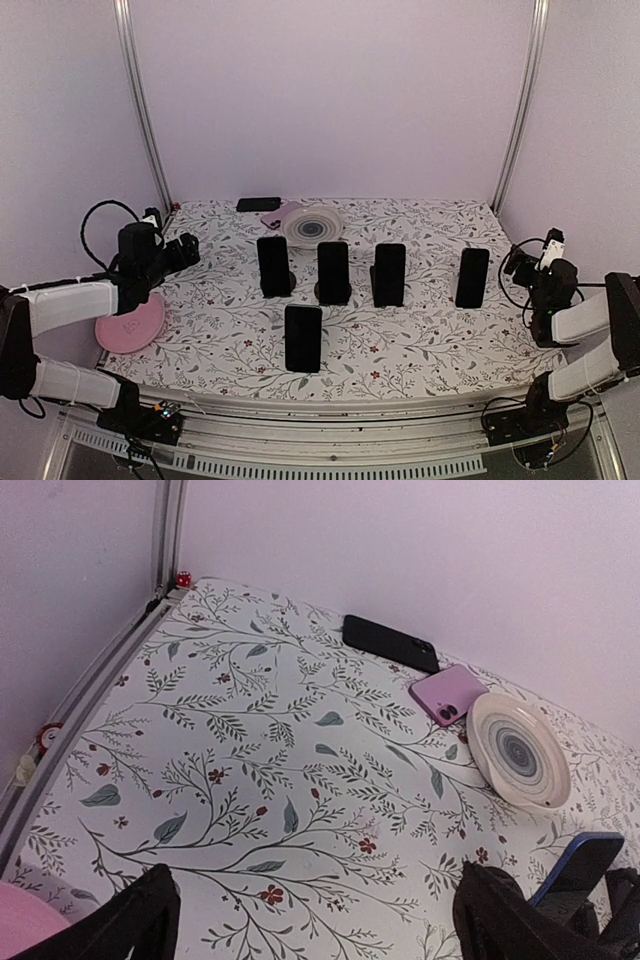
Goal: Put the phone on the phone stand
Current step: Reset both arms
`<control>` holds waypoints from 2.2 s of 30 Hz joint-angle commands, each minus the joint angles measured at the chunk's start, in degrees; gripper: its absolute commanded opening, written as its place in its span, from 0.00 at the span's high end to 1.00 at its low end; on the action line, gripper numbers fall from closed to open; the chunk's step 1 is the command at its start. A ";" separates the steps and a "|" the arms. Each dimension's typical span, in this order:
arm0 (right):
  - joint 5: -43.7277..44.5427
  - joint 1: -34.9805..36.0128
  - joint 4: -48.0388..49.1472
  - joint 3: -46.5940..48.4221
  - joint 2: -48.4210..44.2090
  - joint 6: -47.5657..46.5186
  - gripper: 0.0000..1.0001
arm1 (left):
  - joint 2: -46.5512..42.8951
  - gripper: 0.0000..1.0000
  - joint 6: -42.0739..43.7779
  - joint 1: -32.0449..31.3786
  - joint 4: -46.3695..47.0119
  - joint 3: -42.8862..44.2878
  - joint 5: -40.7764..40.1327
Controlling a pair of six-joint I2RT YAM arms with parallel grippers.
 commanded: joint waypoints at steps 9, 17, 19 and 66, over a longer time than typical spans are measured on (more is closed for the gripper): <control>-6.28 -0.10 16.65 -4.80 3.26 0.50 0.01 | 1.30 0.03 5.92 1.64 14.96 -5.65 -3.95; -6.97 0.85 22.38 -7.46 4.41 -0.51 0.01 | 1.17 0.03 12.29 1.75 19.27 -5.93 -10.04; -6.53 2.06 28.57 -8.62 7.20 -2.13 0.01 | 1.48 0.03 13.53 1.71 22.36 -6.73 -11.10; -3.31 3.37 35.47 -10.32 11.45 -3.19 0.01 | 22.87 0.03 33.64 3.34 80.08 -24.61 -7.95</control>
